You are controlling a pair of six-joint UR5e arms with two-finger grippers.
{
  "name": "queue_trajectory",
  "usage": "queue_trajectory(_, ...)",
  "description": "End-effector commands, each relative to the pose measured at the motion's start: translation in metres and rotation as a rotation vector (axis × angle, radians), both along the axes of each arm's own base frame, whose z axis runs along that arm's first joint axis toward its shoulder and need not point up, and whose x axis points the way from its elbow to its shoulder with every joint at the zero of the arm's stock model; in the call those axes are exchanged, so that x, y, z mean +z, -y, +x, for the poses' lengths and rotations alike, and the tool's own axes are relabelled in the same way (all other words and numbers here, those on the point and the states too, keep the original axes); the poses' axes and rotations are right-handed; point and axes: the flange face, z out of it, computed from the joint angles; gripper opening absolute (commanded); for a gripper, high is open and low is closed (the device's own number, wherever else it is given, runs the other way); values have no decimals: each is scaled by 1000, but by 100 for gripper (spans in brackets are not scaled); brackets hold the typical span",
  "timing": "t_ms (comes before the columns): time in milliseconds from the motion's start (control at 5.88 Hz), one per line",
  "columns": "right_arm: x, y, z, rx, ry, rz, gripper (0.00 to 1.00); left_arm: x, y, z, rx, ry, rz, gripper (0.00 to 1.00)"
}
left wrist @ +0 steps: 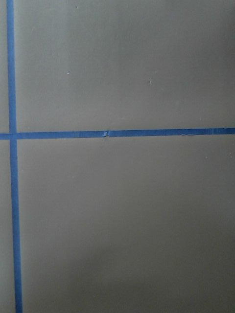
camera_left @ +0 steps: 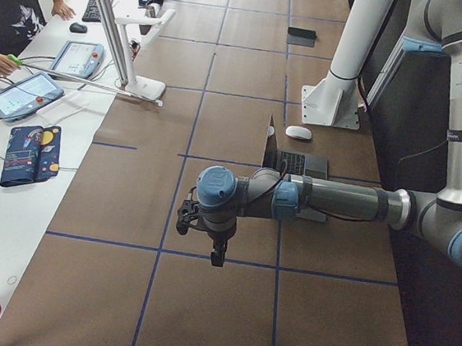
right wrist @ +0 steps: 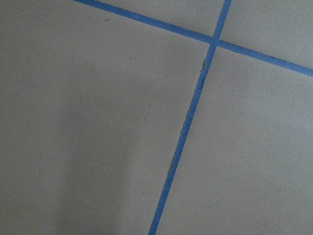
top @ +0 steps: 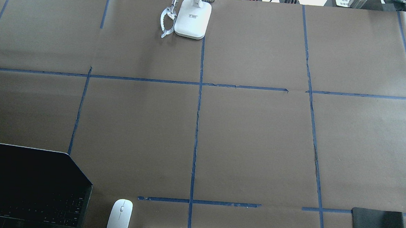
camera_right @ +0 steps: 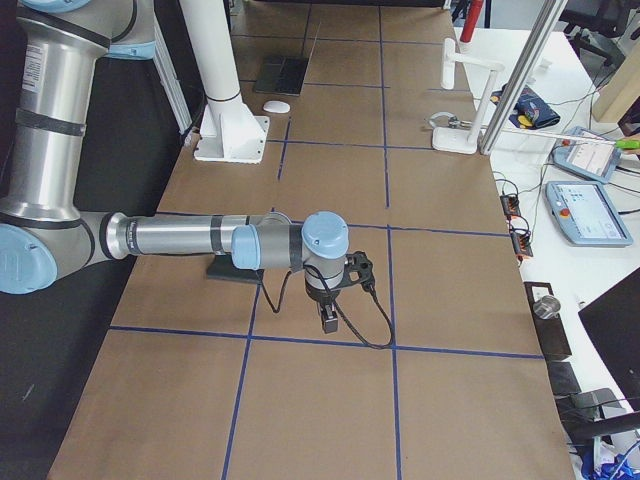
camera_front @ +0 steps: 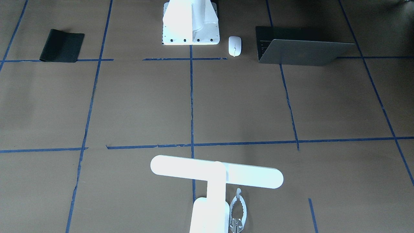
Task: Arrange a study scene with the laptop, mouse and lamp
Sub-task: 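Move the left gripper down toward the dark grey laptop near the robot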
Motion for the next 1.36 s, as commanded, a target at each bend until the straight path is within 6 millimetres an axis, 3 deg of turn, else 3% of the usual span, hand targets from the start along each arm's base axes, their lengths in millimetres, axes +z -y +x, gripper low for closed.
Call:
queue_trajectory(0,0,0,-1,-1,1,-1,100,-3,0,18,46,4,16,100)
queue_trajectory(1021,0,4,-2,-1,5,52,100,-4,0,19,47,-6,20,100)
queue_trajectory(1191,0,5,-3,-4,1,58,100,5,-3,19,45,-5,-1,100)
